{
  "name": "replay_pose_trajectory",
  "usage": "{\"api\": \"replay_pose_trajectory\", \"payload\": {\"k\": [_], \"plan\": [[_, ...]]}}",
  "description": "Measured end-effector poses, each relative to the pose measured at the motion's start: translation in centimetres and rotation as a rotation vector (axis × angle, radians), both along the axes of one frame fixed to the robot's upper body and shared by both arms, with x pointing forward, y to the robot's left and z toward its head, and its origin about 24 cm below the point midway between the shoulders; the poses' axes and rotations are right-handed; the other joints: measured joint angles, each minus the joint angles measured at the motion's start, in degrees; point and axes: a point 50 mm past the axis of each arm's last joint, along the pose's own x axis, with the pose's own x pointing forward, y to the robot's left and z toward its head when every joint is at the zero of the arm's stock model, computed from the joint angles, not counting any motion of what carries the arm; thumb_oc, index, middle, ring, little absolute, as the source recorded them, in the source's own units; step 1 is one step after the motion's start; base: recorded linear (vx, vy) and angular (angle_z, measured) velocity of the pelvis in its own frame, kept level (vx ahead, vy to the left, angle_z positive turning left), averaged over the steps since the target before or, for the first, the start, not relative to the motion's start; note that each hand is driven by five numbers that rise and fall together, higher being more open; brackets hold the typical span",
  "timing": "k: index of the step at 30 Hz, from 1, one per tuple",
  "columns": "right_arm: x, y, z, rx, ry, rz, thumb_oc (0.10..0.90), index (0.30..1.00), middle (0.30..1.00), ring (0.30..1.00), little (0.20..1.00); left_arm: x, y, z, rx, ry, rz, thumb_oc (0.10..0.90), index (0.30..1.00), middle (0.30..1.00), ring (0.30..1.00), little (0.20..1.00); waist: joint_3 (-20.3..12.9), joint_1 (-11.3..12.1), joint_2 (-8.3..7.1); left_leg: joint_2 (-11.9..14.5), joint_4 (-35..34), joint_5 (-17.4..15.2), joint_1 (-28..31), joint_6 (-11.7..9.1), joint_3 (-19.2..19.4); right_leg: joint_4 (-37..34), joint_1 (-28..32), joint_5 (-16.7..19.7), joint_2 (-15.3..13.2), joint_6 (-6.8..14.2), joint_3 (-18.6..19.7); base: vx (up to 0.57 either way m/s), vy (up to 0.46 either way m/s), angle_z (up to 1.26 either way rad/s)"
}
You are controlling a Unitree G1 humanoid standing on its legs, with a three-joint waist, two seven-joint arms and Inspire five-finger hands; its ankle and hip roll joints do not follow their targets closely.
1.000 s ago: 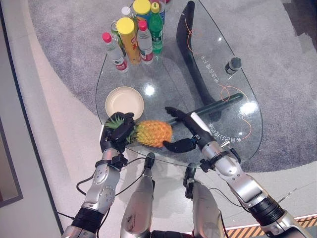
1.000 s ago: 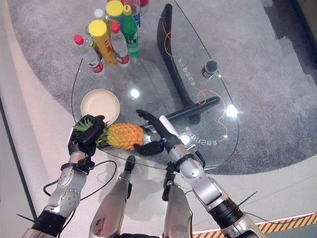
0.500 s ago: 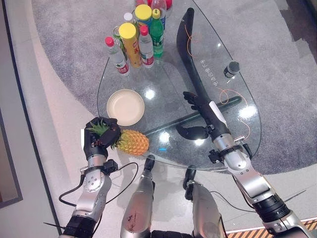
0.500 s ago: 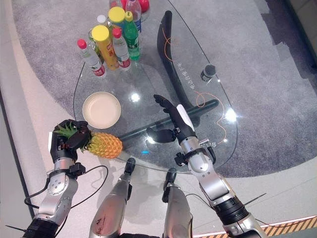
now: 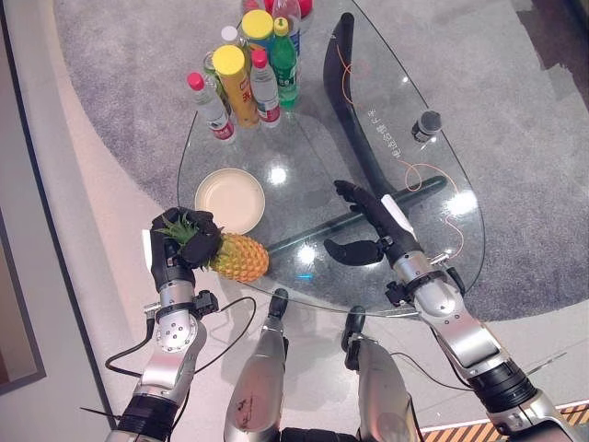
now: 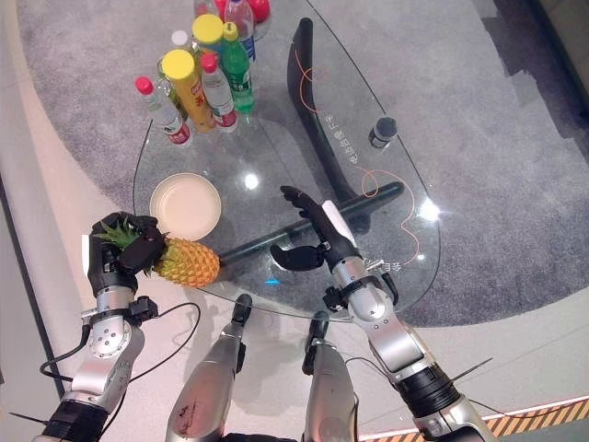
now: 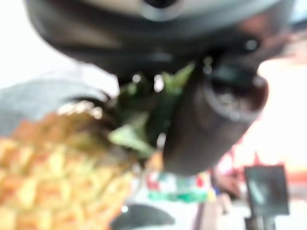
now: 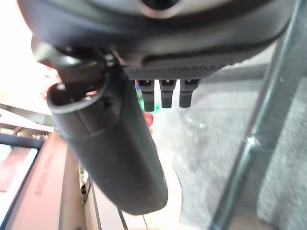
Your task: Pick up the fruit to the plate
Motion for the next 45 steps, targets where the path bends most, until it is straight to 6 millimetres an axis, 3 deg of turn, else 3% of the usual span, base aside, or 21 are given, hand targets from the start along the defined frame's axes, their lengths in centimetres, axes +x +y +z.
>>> {"api": "replay_pose_trajectory", "payload": {"k": [9,16,22,25,35,45], "plan": [[-0.2,1.5,-4.3,-0.082,0.198,0.079,0.8,0.9,0.9,0.9,0.9,1.5,1.2,2.5,0.208,-0.103,0.127,0.1,0.3,0.3,0.3,0.2,-0.01,-0.75,-0.01,0.11,0.25,-0.28,-0.79,0.08,0.21,1.34,-1.5,-0.36,0.11,-0.18,0.4,-0.04,0.021,-0.02],[0.2,2.2,-4.8,-0.095,0.242,0.11,0.8,0.9,0.9,0.9,0.9,3.6,1.4,4.0,0.293,-0.161,0.233,0.1,0.3,0.3,0.3,0.2,-0.01,-1.17,-0.02,0.7,1.78,-0.28,-4.04,-0.68,0.87,2.1,-4.88,0.11,0.91,-0.54,1.28,-0.04,0.039,-0.07],[0.8,2.8,-3.8,-0.105,0.213,0.136,0.8,0.9,0.9,0.9,0.9,4.4,1.8,5.1,0.405,-0.196,0.254,0.1,0.3,0.3,0.3,0.2,-0.04,-2.63,-0.12,0.69,1.96,-0.35,-5.25,-0.67,1.05,2.11,-6.04,0.2,0.92,-0.48,1.44,-0.04,0.019,-0.01],[1.7,3.3,-3.1,-0.138,0.205,0.154,0.8,0.9,0.9,0.9,0.9,5.5,1.8,7.0,0.447,-0.263,0.279,0.1,0.3,0.3,0.3,0.2,-0.04,-3.35,-0.19,0.72,2.99,-0.34,-7.96,-0.75,1.04,2.94,-8.58,0.32,0.97,-0.58,1.43,-0.03,0.022,0.01],[1.3,3.9,-5.0,-0.199,0.328,0.205,0.8,0.9,0.9,0.9,0.9,6.3,1.9,10.3,0.551,-0.411,0.389,0.1,0.3,0.3,0.3,0.2,0.02,-4.86,-1.25,0.94,4.09,-0.36,-13.64,-0.8,1.04,2.89,-13.77,1.01,1.29,-0.61,1.5,-0.03,0.044,-0.01],[1.7,4.1,-4.4,-0.208,0.311,0.212,0.8,0.9,0.9,0.9,0.9,6.9,2.8,11.7,0.583,-0.444,0.468,0.1,0.3,0.3,0.3,0.2,-0.02,-6.0,-1.99,0.93,4.85,-0.37,-16.78,-0.78,1.04,2.82,-16.29,1.33,1.34,-0.6,1.3,-0.01,0.043,0.01]]}}
